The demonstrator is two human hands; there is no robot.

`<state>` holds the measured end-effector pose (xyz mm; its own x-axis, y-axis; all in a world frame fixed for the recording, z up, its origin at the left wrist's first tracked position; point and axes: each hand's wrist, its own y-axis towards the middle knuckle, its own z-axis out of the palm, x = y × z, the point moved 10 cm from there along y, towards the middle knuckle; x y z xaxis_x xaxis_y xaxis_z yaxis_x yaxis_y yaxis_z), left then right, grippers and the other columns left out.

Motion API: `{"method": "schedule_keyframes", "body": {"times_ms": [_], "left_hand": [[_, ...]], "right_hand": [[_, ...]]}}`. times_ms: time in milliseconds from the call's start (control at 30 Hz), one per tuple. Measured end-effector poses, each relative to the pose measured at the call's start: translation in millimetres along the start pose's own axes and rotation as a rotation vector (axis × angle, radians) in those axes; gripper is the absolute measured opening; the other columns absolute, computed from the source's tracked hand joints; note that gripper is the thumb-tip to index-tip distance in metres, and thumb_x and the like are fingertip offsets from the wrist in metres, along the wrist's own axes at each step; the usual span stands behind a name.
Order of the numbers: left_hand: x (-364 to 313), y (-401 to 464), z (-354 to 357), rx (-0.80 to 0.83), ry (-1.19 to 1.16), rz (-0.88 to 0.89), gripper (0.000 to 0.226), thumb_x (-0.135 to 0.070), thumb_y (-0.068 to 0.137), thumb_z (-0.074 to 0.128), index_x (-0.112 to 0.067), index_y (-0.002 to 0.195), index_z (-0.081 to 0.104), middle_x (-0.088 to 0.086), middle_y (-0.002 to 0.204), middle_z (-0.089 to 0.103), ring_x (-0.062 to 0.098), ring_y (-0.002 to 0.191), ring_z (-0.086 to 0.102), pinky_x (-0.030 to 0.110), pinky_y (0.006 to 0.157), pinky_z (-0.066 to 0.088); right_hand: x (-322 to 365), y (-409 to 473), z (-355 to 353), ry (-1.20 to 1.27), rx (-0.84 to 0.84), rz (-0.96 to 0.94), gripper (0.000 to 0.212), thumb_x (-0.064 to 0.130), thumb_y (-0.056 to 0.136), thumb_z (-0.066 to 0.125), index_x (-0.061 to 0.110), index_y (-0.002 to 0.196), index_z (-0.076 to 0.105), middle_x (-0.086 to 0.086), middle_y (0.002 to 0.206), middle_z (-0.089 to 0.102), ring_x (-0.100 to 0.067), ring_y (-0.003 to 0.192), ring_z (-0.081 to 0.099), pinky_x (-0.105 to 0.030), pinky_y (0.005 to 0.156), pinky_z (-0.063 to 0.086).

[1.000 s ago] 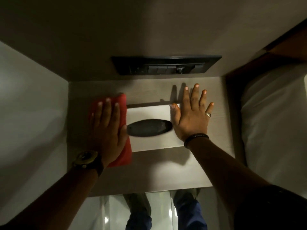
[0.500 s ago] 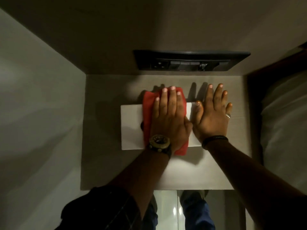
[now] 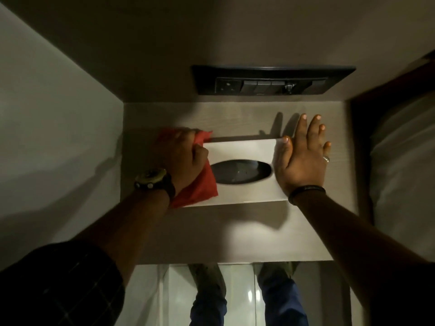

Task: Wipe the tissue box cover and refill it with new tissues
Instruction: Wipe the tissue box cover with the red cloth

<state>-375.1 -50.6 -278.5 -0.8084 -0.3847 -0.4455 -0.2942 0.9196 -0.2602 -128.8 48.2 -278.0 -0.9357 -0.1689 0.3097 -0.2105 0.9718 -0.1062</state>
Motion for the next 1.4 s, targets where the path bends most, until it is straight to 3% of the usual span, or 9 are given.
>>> {"method": "schedule_keyframes", "body": {"times_ms": [67, 167, 333, 467, 633, 800, 1033, 1267, 1400], "left_hand": [[2, 2, 2, -0.021, 0.022, -0.047, 0.062, -0.041, 0.083, 0.020, -0.021, 0.127, 0.058, 0.007, 0.125, 0.060, 0.025, 0.116, 0.053, 0.042, 0.101, 0.042], [-20, -6, 6, -0.049, 0.232, -0.011, 0.060, -0.041, 0.084, 0.025, -0.017, 0.131, 0.053, 0.008, 0.134, 0.056, 0.027, 0.127, 0.047, 0.045, 0.110, 0.033], [-85, -23, 32, -0.063, 0.299, 0.137, 0.074, -0.038, 0.085, 0.029, -0.001, 0.149, 0.023, 0.022, 0.156, 0.027, 0.038, 0.146, 0.019, 0.053, 0.118, 0.012], [-115, -47, 59, -0.049, 0.300, 0.277, 0.068, -0.039, 0.094, 0.025, -0.002, 0.151, 0.018, 0.020, 0.159, 0.015, 0.036, 0.149, 0.007, 0.053, 0.118, 0.010], [-92, -91, 61, -0.054, 0.333, 0.456, 0.069, -0.039, 0.092, 0.039, -0.006, 0.151, 0.024, 0.014, 0.159, 0.022, 0.031, 0.149, 0.014, 0.050, 0.118, 0.020], [-59, -108, 47, -0.084, 0.354, 0.481, 0.068, -0.040, 0.091, 0.039, -0.010, 0.150, 0.028, 0.010, 0.158, 0.027, 0.028, 0.148, 0.020, 0.050, 0.118, 0.021], [-93, -98, 60, 0.043, 0.372, 0.681, 0.065, -0.033, 0.092, 0.040, -0.011, 0.151, 0.025, 0.011, 0.158, 0.027, 0.030, 0.147, 0.021, 0.051, 0.117, 0.022], [-138, -95, 73, -0.085, 0.377, 0.689, 0.058, -0.027, 0.095, 0.042, -0.010, 0.150, 0.030, 0.012, 0.156, 0.030, 0.031, 0.146, 0.024, 0.051, 0.114, 0.030], [-131, -93, 67, -0.112, 0.387, 0.711, 0.054, -0.034, 0.100, 0.034, -0.012, 0.149, 0.031, 0.010, 0.155, 0.033, 0.030, 0.144, 0.028, 0.050, 0.112, 0.033]], "right_hand": [[0, 0, 1, -0.003, 0.000, 0.000, 0.062, 0.048, 0.100, 0.018, 0.020, 0.154, 0.007, -0.013, 0.163, 0.007, -0.033, 0.149, 0.007, -0.056, 0.119, 0.009], [0, 1, 0, -0.011, -0.011, -0.001, 0.062, 0.048, 0.100, 0.019, 0.020, 0.154, 0.008, -0.013, 0.163, 0.007, -0.033, 0.149, 0.007, -0.055, 0.119, 0.009], [-1, 1, 1, 0.004, -0.022, 0.007, 0.061, 0.047, 0.100, 0.018, 0.020, 0.154, 0.008, -0.013, 0.162, 0.009, -0.032, 0.149, 0.008, -0.056, 0.119, 0.011], [-1, 0, 1, 0.013, -0.021, 0.002, 0.060, 0.046, 0.100, 0.017, 0.020, 0.154, 0.008, -0.012, 0.162, 0.009, -0.031, 0.149, 0.008, -0.056, 0.119, 0.011], [-1, 1, 1, 0.016, -0.006, 0.014, 0.061, 0.046, 0.100, 0.017, 0.021, 0.154, 0.006, -0.011, 0.163, 0.007, -0.030, 0.150, 0.007, -0.056, 0.119, 0.010], [0, 0, 0, 0.043, 0.008, 0.018, 0.061, 0.046, 0.100, 0.019, 0.020, 0.154, 0.005, -0.012, 0.163, 0.006, -0.031, 0.150, 0.006, -0.056, 0.119, 0.009], [1, 2, 1, 0.124, 0.022, 0.028, 0.063, 0.047, 0.099, 0.017, 0.021, 0.154, 0.004, -0.011, 0.163, 0.004, -0.029, 0.150, 0.005, -0.055, 0.119, 0.010], [-6, 1, 0, 0.178, 0.000, 0.077, 0.061, 0.045, 0.100, 0.018, 0.021, 0.155, 0.005, -0.008, 0.164, 0.003, -0.026, 0.150, 0.005, -0.055, 0.120, 0.010], [-6, 0, 0, 0.215, 0.006, 0.073, 0.061, 0.045, 0.101, 0.019, 0.021, 0.155, 0.004, -0.008, 0.164, 0.003, -0.024, 0.150, 0.004, -0.054, 0.120, 0.010]]}}
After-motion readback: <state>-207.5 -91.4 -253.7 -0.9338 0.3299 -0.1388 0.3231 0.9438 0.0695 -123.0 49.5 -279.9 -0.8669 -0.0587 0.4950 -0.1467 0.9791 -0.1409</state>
